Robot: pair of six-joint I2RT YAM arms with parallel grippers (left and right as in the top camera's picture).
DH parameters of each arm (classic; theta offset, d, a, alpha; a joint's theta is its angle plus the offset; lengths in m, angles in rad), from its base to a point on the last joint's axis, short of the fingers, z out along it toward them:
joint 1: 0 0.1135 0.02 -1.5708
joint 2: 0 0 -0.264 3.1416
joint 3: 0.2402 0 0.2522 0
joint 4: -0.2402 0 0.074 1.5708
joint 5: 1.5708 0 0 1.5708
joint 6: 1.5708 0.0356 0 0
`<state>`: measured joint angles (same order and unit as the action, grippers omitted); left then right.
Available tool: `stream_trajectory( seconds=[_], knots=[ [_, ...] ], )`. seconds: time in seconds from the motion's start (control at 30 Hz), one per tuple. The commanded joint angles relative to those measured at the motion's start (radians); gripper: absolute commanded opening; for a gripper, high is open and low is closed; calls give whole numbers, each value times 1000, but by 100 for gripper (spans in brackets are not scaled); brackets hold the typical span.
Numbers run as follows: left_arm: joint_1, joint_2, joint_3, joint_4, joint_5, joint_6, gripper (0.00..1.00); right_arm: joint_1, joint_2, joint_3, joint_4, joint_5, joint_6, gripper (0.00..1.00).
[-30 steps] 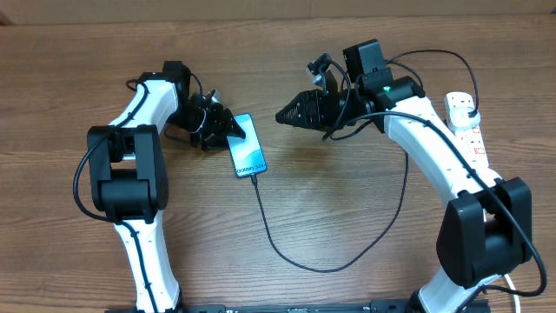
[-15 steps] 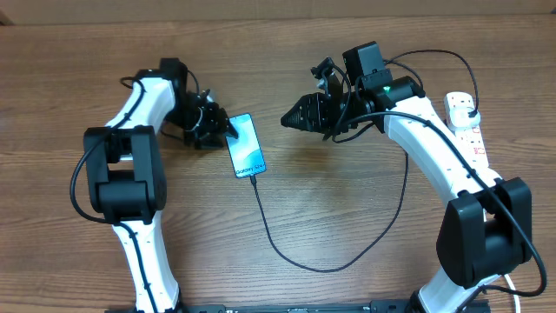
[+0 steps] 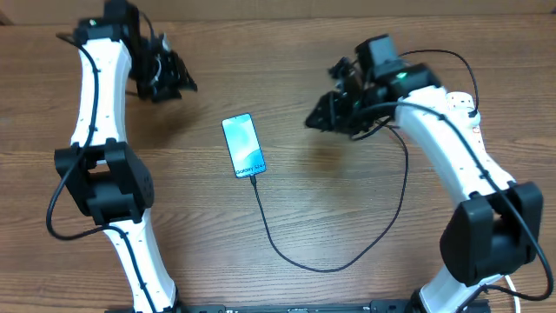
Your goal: Plug charger to phone and switch on socket
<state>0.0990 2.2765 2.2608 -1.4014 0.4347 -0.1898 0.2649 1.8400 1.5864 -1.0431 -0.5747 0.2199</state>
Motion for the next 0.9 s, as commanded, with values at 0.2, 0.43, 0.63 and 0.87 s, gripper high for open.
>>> stream_trajectory(
  seconds=[0.2,0.43,0.63,0.87],
  knots=[
    [-10,-13,475,-129,-23,44,45,-244,0,262,-238,186,-95,4],
    [-10,-14,584,-139,-24,44,54,-471,0,329,-270,201,-87,4],
    [-10,-14,567,-141,-28,44,100,-673,3,327,-253,242,-47,4],
    [-10,-14,567,-142,-27,44,100,-865,6,245,-134,301,69,4]
  ],
)
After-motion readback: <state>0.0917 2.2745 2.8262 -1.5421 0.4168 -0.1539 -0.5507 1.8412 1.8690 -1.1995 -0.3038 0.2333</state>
